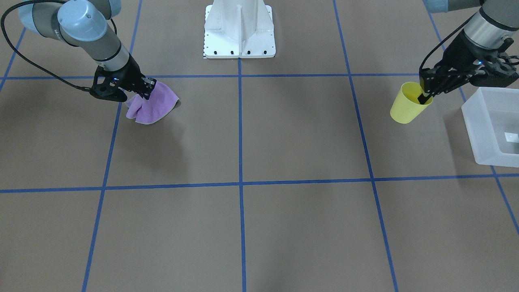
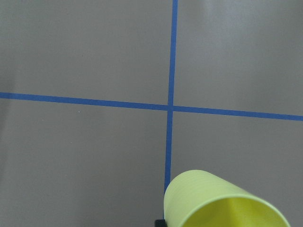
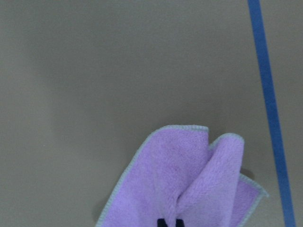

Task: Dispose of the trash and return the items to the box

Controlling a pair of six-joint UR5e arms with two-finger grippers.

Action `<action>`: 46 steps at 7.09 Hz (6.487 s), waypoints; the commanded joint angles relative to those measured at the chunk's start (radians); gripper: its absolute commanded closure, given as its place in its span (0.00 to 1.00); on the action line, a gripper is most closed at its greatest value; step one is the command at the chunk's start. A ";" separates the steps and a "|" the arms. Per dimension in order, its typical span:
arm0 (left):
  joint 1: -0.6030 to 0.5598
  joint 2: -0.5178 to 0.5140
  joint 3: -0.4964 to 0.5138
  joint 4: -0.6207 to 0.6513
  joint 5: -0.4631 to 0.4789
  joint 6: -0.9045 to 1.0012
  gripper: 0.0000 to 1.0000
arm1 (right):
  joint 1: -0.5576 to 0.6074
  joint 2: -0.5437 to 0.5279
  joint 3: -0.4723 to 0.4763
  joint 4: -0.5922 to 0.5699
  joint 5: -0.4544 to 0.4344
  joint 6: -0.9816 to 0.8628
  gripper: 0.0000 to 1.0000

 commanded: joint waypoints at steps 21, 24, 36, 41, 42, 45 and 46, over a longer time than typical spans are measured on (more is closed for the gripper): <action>-0.321 0.051 0.866 -0.441 -0.157 0.648 1.00 | 1.196 -0.100 -0.575 -0.249 0.050 -1.766 0.00; -0.290 0.031 0.878 -0.447 -0.156 0.629 0.36 | 1.038 -0.109 -0.399 -0.249 0.211 -1.512 0.00; -0.280 0.029 0.187 0.096 -0.148 0.469 0.02 | 0.660 -0.114 -0.018 -0.234 0.247 -0.860 0.00; -0.273 0.139 0.203 0.024 -0.151 0.636 0.02 | 0.803 -0.192 -0.121 -0.241 0.236 -1.236 0.00; -0.288 0.144 0.206 0.025 -0.149 0.636 0.02 | 0.812 -0.200 -0.121 -0.240 0.244 -1.238 0.00; -0.344 0.172 0.241 0.025 -0.139 0.871 0.02 | 0.817 -0.202 -0.128 -0.240 0.241 -1.238 0.00; -0.368 0.182 0.229 0.024 -0.131 0.871 0.02 | 0.833 -0.220 -0.139 -0.237 0.242 -1.236 0.00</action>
